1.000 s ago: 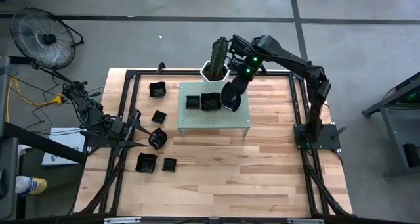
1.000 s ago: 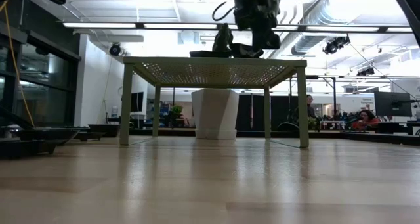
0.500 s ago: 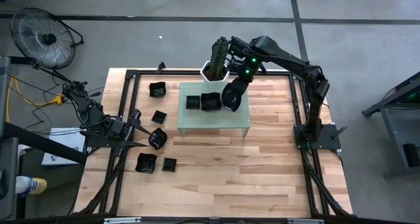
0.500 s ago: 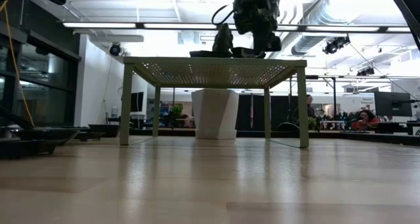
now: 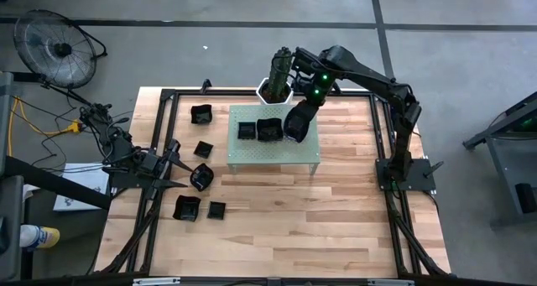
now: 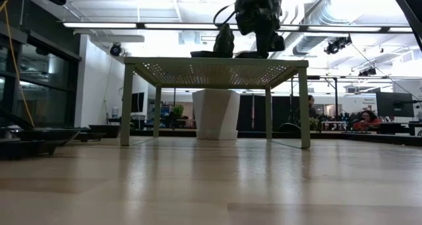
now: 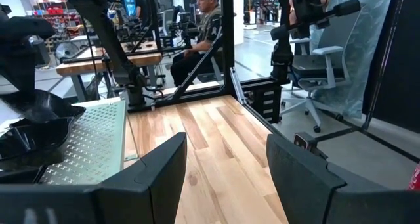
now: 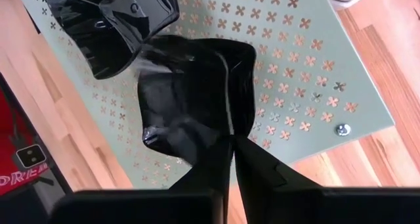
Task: Pick & Place Mini shaped plates
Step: Stack the leaf shaped plate on top of the leaf shaped plates on the shelf, then stack the distorted square plate on top of the distorted square plates on the shelf
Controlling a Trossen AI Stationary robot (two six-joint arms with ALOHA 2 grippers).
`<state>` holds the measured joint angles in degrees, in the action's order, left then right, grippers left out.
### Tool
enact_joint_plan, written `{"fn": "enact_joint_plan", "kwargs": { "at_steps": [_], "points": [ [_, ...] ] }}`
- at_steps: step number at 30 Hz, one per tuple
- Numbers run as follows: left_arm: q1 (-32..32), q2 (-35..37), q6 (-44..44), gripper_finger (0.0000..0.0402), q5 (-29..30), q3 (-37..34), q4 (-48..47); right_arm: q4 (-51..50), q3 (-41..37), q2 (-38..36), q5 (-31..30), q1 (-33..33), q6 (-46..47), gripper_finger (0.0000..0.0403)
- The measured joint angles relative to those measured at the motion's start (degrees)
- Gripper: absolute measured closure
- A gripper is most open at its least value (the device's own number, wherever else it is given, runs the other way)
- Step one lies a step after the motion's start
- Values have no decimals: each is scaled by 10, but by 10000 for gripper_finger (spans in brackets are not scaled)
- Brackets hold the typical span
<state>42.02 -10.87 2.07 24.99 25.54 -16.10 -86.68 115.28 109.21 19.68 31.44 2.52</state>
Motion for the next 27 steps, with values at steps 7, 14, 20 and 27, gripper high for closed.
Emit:
{"fn": "enact_joint_plan", "kwargs": {
  "at_steps": [7,14,20,27],
  "points": [
    [0,0,-4,195,0,0,0,-8,0,0,0,0,8,364],
    [0,0,-6,195,0,0,0,-8,0,0,-1,0,31,338],
    [0,0,-9,195,0,0,0,-8,0,0,0,0,63,296],
    [0,0,-9,195,0,0,0,-8,0,-1,13,0,87,236]
  ]
}}
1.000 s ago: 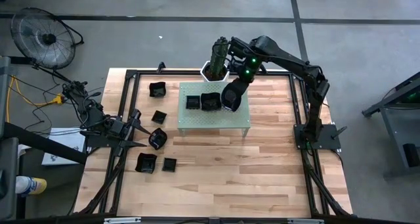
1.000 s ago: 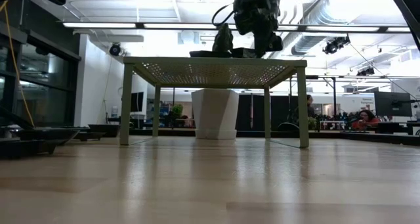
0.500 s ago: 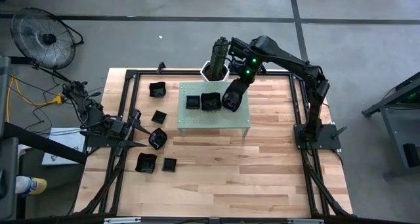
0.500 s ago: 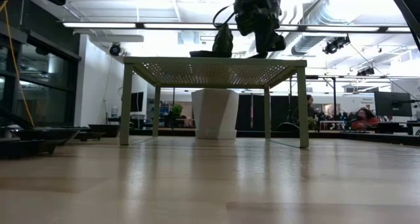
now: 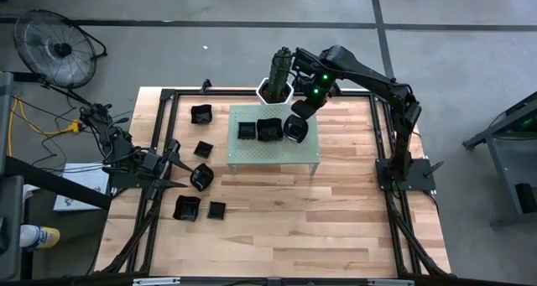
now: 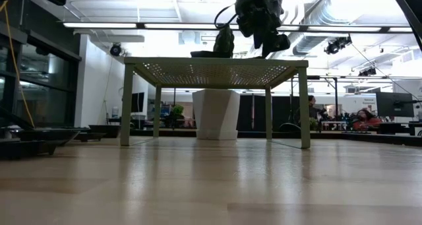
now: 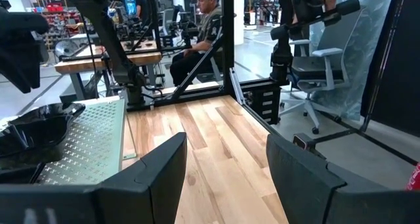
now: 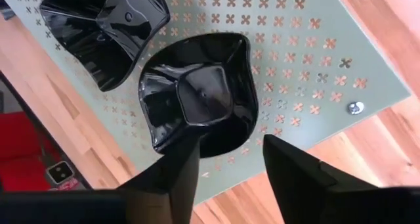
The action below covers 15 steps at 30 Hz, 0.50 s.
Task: Pick & Place Mini shaped plates
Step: Stack the distorted square plate on top of the distorted square plates on the shelf
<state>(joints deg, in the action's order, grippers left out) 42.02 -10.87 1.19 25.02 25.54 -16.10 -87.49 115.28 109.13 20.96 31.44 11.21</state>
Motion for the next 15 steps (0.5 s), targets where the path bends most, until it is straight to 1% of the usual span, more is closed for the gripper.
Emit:
{"fn": "enact_joint_plan", "kwargs": {
  "at_steps": [4,8,12,15],
  "points": [
    [0,0,-1,195,0,0,0,-8,9,-1,1,0,24,219],
    [0,0,-4,195,0,0,0,-25,20,-5,4,-2,39,218],
    [0,0,-16,195,0,0,-4,-25,20,-30,15,-11,48,221],
    [0,0,-24,195,8,0,-8,-25,20,-55,-10,-23,58,220]
  ]
}}
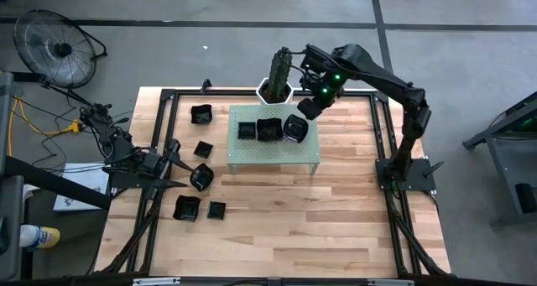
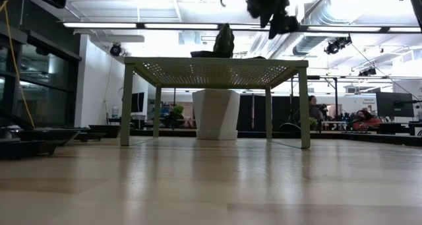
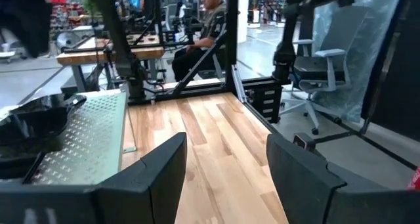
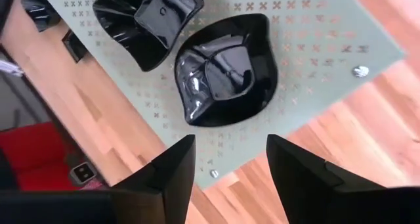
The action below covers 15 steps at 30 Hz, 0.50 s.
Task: Pick & Place Mini shaped plates
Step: Stack the distorted square plate on top of the distorted square plates on the shelf
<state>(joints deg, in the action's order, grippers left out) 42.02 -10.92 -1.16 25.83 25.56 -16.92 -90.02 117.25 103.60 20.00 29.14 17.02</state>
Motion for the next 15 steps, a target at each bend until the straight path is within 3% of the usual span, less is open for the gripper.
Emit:
{"fn": "enact_joint_plan", "kwargs": {
  "at_steps": [7,15],
  "points": [
    [0,0,-11,195,18,0,-3,1,0,-64,-86,-53,51,220],
    [0,0,-22,195,27,0,-14,2,0,-86,-203,-170,113,219]
  ]
}}
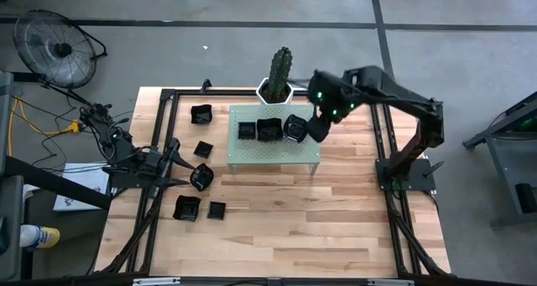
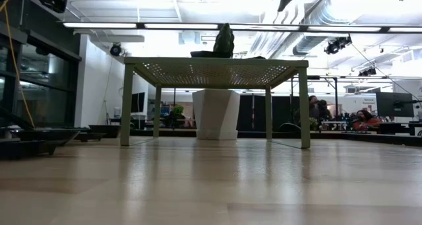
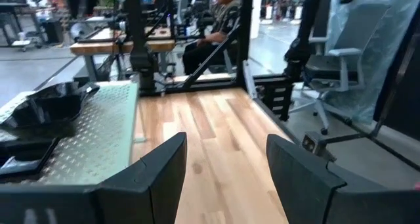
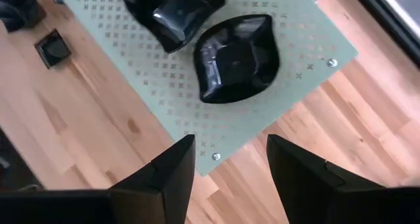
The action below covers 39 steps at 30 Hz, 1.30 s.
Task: Pick & Place Mini shaped plates
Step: Stack the distorted square plate on top of the distorted square plates on the shelf
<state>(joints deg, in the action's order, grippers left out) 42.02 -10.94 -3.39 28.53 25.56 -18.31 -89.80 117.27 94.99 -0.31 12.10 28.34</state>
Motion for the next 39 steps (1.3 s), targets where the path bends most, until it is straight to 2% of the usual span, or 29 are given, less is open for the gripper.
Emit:
{"fn": "enact_joint_plan", "kwargs": {
  "at_steps": [8,14,21,25,31,39],
  "points": [
    [0,-1,-37,195,13,0,-30,10,0,5,-52,-100,58,219],
    [0,-13,-124,195,38,0,-88,9,0,6,-99,-170,98,219],
    [0,-71,-221,195,45,0,-107,7,0,6,-179,-259,156,219],
    [0,-108,-303,195,54,0,-123,2,0,6,-217,-308,200,219],
    [0,-173,-469,195,43,0,-172,2,-7,6,-286,-379,269,219],
    [0,-265,-640,195,-14,0,-193,47,-116,6,-298,-447,371,219]
  ]
}}
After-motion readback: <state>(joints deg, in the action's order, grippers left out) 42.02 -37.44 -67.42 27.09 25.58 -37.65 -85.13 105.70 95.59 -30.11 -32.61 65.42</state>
